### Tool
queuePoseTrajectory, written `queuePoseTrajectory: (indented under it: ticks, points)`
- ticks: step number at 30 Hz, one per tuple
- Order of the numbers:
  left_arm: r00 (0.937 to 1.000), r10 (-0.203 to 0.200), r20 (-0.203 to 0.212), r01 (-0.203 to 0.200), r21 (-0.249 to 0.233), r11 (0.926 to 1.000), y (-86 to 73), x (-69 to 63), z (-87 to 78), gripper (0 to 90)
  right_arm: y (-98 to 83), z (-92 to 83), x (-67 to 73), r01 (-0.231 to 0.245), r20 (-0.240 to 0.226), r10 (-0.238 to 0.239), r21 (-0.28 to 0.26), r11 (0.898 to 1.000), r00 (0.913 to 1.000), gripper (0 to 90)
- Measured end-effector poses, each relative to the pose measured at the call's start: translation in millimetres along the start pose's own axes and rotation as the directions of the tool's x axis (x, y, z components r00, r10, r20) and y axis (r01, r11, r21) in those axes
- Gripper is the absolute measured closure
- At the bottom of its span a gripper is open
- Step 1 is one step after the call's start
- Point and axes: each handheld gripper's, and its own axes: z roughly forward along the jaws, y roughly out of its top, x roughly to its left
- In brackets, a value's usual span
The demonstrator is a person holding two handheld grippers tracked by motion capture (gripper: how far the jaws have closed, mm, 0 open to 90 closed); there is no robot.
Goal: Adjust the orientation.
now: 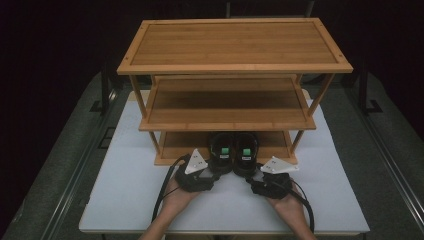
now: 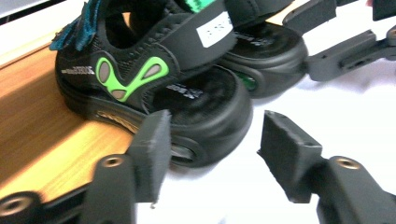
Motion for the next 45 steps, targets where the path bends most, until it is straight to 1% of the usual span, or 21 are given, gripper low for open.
queuePoseTrajectory:
  ticks: [2, 4, 7, 8, 10, 12, 14, 18, 20, 23, 26, 28, 30, 34, 38, 45]
  points:
    - [1.0, 0.009, 0.002, -0.009, 0.004, 1.0, -1.9, -3.2, -1.8, 53.2, -3.6, -3.1, 5.0, -0.003, 0.023, 0.003, -0.005, 1.0, 0.9997, 51.3]
    - [0.9998, 0.011, 0.017, -0.011, -0.001, 0.9999, -3.4, -5.2, -2.7, 60.1, -6.0, -6.2, 8.6, -0.003, 0.046, 0.004, -0.013, 1.0, 0.9989, 59.8]
    - [0.9993, 0.011, 0.035, -0.011, -0.013, 0.9999, -4.5, -8.3, -3.2, 68.5, -7.6, -8.9, 12.1, -0.022, 0.059, 0.023, -0.017, 1.0, 0.998, 71.3]
    - [0.9994, 0.019, 0.03, -0.018, -0.014, 0.9997, -4.5, -9.2, -3.1, 71.8, -8.0, -9.9, 13.4, -0.027, 0.053, 0.028, -0.017, 0.999, 0.9982, 75.5]
    - [0.9993, 0.022, 0.031, -0.022, -0.013, 0.9997, -4.4, -9.3, -2.4, 74.9, -7.9, -10.5, 15.5, -0.032, 0.047, 0.032, -0.018, 0.999, 0.9984, 79.4]
    - [0.9991, 0.03, 0.03, -0.029, -0.003, 0.9996, -4.1, -9.2, -1.7, 78.3, -7.4, -10.0, 18.5, -0.024, 0.048, 0.025, -0.017, 1.0, 0.9986, 82.2]
    - [0.9992, 0.032, 0.023, -0.032, 0.002, 0.9995, -4.0, -9.3, -0.2, 80.7, -7.5, -10.0, 21.5, -0.015, 0.053, 0.016, -0.017, 1.0, 0.9985, 87.5]
    - [0.9992, 0.034, 0.022, -0.034, 0.013, 0.9993, -3.8, -11.5, 2.8, 81.6, -7.4, -6.1, 26.9, 0.0, 0.064, 0.0, -0.003, 1.0, 0.9979, 89.6]
    - [0.9992, 0.037, 0.013, -0.037, 0.016, 0.9992, -3.1, -12.1, 4.8, 81.6, -7.1, -6.0, 27.8, 0.008, 0.074, -0.007, -0.01, 1.0, 0.9972, 89.7]
    - [0.9996, 0.025, 0.014, -0.025, 0.01, 0.9996, -2.1, -11.0, 6.7, 82.8, -6.2, -5.4, 28.5, 0.02, 0.092, -0.019, -0.006, 1.0, 0.9956, 89.8]
    - [0.9997, 0.022, 0.003, -0.022, 0.01, 0.9997, -1.2, -11.5, 8.8, 82.8, -4.7, -3.7, 26.8, 0.019, 0.105, -0.019, -0.004, 1.0, 0.9943, 89.8]
    - [0.9998, 0.02, -0.005, -0.02, 0.008, 0.9998, -0.3, -11.3, 10.8, 82.8, -4.2, -1.8, 25.1, 0.011, 0.11, -0.011, -0.005, 1.0, 0.9939, 89.8]
    - [0.9998, 0.016, -0.011, -0.016, 0.006, 0.9998, 0.3, -10.5, 12.7, 82.9, -3.9, 0.2, 24.0, 0.015, 0.121, -0.014, -0.004, 1.0, 0.9925, 89.8]
    - [0.9994, 0.009, -0.034, -0.009, 0.004, 0.9999, 1.4, -9.0, 15.9, 82.9, -2.2, 5.1, 20.5, 0.01, 0.13, -0.008, -0.01, 1.0, 0.9914, 89.8]
    - [0.9988, 0.0, -0.049, 0.0, 0.005, 1.0, 1.4, -5.0, 18.3, 82.9, 0.1, 10.6, 19.7, 0.006, 0.136, -0.004, -0.011, 1.0, 0.9907, 89.8]
    - [0.9971, 0.008, -0.075, -0.007, 0.015, 0.9999, 6.4, -1.4, 22.4, 82.9, 5.0, 17.7, 16.7, -0.004, 0.159, 0.007, -0.018, 1.0, 0.9873, 89.8]
